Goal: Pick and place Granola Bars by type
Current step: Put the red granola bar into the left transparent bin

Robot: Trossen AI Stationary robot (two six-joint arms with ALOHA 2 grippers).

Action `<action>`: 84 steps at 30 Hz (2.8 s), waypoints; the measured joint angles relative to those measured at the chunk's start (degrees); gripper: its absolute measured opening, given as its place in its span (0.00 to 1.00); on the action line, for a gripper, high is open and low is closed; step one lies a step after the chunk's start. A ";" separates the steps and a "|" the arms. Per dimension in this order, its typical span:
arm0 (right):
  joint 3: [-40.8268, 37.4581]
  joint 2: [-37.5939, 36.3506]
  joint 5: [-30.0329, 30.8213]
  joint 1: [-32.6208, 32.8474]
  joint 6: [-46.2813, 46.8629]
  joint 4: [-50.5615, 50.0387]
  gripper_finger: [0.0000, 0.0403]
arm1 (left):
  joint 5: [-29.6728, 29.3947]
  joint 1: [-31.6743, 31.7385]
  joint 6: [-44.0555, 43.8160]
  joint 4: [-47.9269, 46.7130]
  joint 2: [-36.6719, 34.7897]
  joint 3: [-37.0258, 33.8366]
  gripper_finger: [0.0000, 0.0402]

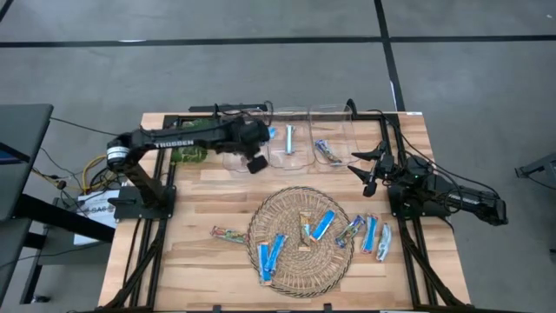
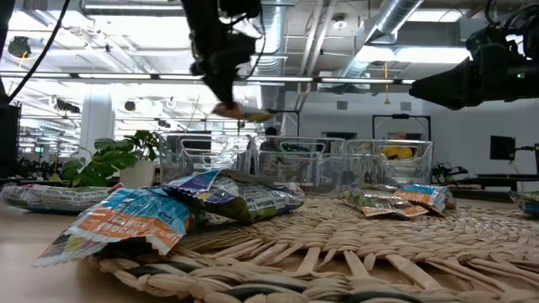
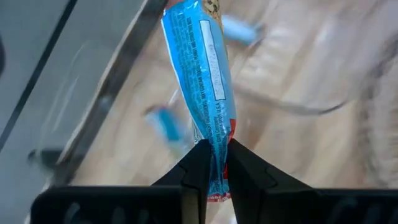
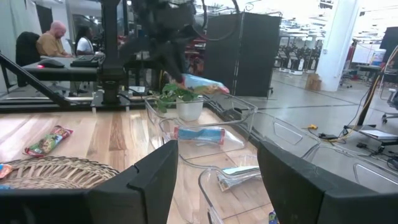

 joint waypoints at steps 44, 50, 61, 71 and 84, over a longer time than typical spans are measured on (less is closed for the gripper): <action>-0.02 0.00 0.01 -0.01 0.00 0.00 0.53 | 10.65 1.89 -1.09 -8.90 -1.21 -0.42 0.44; -0.02 0.00 0.01 0.00 0.02 0.00 0.53 | 18.55 -4.80 3.32 -6.50 -1.30 0.07 0.44; -0.02 0.00 0.00 0.00 0.00 0.00 0.53 | 36.15 -19.33 12.13 -5.29 -1.52 0.07 0.44; -0.02 0.00 0.00 -0.02 0.02 -0.02 0.53 | 37.70 -26.84 13.80 -8.73 -2.29 0.03 0.44; -0.02 0.02 0.00 0.00 0.00 0.00 0.53 | 33.62 -31.85 8.24 -3.65 -2.27 -13.31 0.44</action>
